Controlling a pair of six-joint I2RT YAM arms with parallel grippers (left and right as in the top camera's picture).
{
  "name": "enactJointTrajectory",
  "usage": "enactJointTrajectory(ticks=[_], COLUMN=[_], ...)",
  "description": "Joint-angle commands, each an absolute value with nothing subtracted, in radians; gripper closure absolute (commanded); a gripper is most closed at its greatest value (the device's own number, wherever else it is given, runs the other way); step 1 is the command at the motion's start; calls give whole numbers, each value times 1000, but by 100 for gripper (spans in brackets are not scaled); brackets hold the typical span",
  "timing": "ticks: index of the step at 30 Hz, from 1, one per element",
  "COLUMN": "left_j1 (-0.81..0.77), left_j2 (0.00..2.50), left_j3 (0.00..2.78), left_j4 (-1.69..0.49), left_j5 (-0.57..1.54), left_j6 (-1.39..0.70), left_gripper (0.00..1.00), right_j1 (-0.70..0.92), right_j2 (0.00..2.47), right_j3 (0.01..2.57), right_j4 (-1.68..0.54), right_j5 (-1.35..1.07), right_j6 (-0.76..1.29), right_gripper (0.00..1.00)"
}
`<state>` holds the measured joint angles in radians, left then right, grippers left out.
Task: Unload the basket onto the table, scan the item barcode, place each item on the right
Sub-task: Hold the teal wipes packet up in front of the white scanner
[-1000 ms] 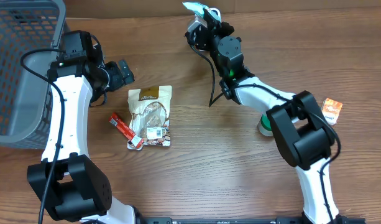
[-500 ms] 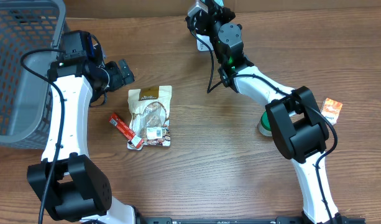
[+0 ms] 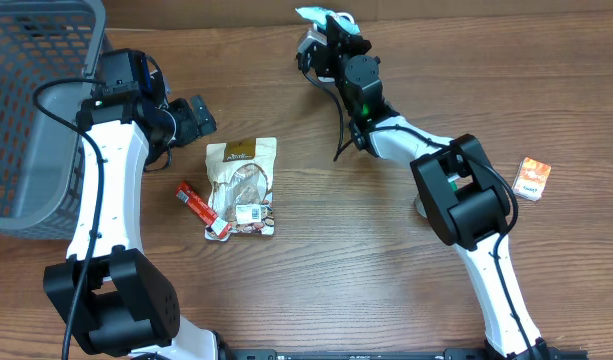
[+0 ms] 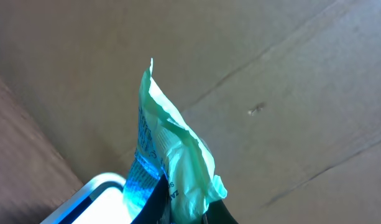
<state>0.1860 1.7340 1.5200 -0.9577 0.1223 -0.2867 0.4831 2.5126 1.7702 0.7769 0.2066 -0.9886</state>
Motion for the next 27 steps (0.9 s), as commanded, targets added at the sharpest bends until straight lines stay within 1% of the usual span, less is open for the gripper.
enactJointTrajectory(ticks=[1,7,11,20,27], left_j1=[189,189,189,189,189], left_j2=[1727,1727,1727,1727,1727], left_j3=[1534,1534,1534,1534,1534], left_j4=[-957,-957,-957,-957,-957], left_j5=[120,120,120,120,120], left_j6=[-300,-300,-300,-300,-300], left_gripper=[0,0,0,0,0], right_j1=[473,472,472,481,510], right_j2=[2528,2531,2531,2531,2531], right_j3=[1854,1856,1856,1856,1856], right_j4=[777,723,718,679,562], right_j5=[213,222,259,298,342], right_j6=[-999,-987,-888,-886,-886], right_gripper=[96,96,96,96,96])
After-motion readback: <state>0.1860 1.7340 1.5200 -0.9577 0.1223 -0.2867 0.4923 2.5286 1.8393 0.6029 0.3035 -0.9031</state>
